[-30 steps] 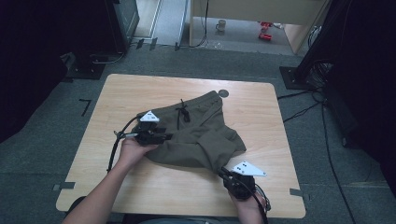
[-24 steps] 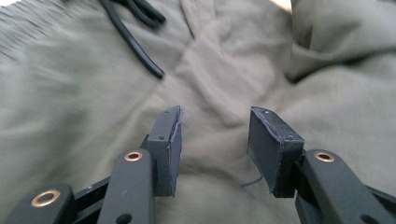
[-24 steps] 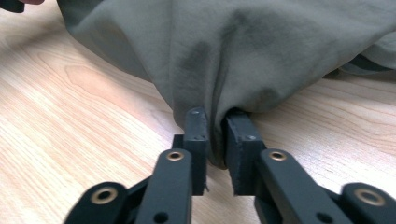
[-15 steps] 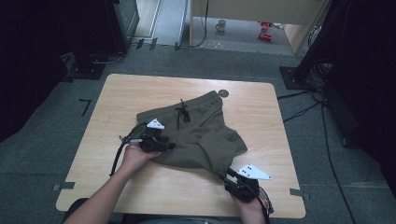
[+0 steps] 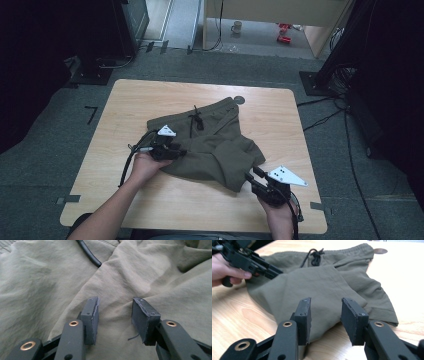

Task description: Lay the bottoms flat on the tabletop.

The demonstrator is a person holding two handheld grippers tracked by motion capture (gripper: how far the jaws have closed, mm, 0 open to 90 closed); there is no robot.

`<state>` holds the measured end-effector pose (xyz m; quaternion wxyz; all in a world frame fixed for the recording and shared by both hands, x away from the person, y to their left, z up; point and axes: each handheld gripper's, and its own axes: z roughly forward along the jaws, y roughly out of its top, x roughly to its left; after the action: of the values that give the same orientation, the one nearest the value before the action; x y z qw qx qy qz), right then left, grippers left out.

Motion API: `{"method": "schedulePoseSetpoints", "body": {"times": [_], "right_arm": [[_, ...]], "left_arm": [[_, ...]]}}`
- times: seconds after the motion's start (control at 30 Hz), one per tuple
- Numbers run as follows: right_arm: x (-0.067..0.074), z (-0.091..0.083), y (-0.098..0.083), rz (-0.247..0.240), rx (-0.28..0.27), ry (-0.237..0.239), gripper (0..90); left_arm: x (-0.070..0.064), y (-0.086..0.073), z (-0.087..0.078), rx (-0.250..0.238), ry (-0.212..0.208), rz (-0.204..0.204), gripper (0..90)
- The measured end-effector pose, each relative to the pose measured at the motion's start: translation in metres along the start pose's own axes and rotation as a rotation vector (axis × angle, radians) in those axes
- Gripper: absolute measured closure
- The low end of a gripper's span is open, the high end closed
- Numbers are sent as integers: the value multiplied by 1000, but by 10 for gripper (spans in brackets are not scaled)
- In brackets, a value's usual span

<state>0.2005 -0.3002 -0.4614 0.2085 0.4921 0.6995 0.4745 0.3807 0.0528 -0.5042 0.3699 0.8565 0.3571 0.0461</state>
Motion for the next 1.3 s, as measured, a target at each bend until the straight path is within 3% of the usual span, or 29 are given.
{"method": "schedulePoseSetpoints", "body": {"times": [0.1,0.27,0.57,0.7,0.8,0.97,1.07,1.13,1.17,1.23,1.3], "right_arm": [[-7,11,0,11,27,0,597],[-16,29,3,15,45,3,595],[-33,65,24,-10,62,-9,538],[-41,79,35,-7,75,-10,525],[-43,89,42,8,78,5,515],[-40,111,44,3,128,24,514],[-38,122,44,6,161,14,596],[-38,124,44,1,178,12,709],[-37,123,45,5,185,10,784],[-35,120,47,10,191,28,846],[-32,114,51,25,182,56,861]], "left_arm": [[6,4,4,-11,14,3,577],[19,17,13,-19,9,-50,581],[22,53,45,-25,21,-45,590],[19,69,59,1,52,14,604],[18,75,66,-11,68,26,613],[26,78,72,-54,41,-20,627],[30,80,70,-36,8,-43,587],[31,81,66,-18,17,-63,555],[31,82,62,-14,16,-60,540],[31,81,53,-17,20,-33,527],[32,81,43,-22,19,-21,508]]}}
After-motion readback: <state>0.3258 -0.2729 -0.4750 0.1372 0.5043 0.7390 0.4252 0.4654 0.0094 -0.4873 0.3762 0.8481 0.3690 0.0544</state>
